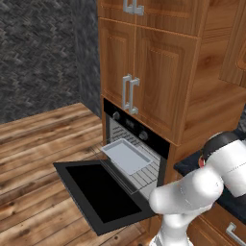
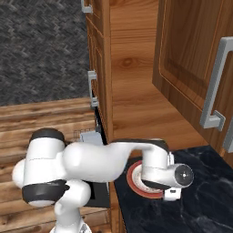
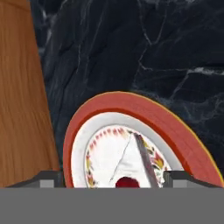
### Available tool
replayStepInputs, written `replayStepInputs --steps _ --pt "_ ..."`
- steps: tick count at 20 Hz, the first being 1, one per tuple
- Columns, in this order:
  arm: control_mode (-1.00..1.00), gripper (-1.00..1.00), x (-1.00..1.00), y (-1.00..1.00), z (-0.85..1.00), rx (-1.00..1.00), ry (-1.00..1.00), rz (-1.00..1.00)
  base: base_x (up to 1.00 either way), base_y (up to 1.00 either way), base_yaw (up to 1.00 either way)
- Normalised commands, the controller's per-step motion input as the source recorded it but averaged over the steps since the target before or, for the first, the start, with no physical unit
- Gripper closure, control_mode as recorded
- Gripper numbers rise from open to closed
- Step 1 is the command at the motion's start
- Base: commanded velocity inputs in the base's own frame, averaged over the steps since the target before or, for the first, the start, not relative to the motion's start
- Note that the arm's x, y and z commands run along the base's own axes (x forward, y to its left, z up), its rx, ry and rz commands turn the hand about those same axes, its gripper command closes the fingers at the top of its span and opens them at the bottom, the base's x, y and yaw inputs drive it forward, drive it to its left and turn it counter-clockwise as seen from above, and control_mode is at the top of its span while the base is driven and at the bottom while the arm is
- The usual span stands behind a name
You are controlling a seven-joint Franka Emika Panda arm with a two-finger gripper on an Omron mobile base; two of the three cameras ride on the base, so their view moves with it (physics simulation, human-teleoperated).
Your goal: Take the baked cake out of the oven and place it on the plate for cooling. Then close the oven door.
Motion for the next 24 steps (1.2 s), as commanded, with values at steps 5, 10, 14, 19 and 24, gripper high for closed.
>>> replayStepInputs --steps 5,10,14,19,24 --pt "-1.0 -1.0 -0.3 0.14 0.47 0.0 -0.43 0.0 0.0 0.0 0.0" --pt "-1.0 -1.0 -0.26 0.09 0.76 0.0 -0.36 0.0 0.0 0.0 0.0" --pt "-1.0 -1.0 -0.43 0.09 1.0 -0.05 -0.09 0.06 0.0 0.0 0.0" --pt "-1.0 -1.0 -0.3 0.41 0.95 -0.25 0.1 0.08 0.0 0.0 0.0" --pt "-1.0 -1.0 -0.01 0.88 0.49 -0.42 0.28 0.0 0.0 0.0 0.0"
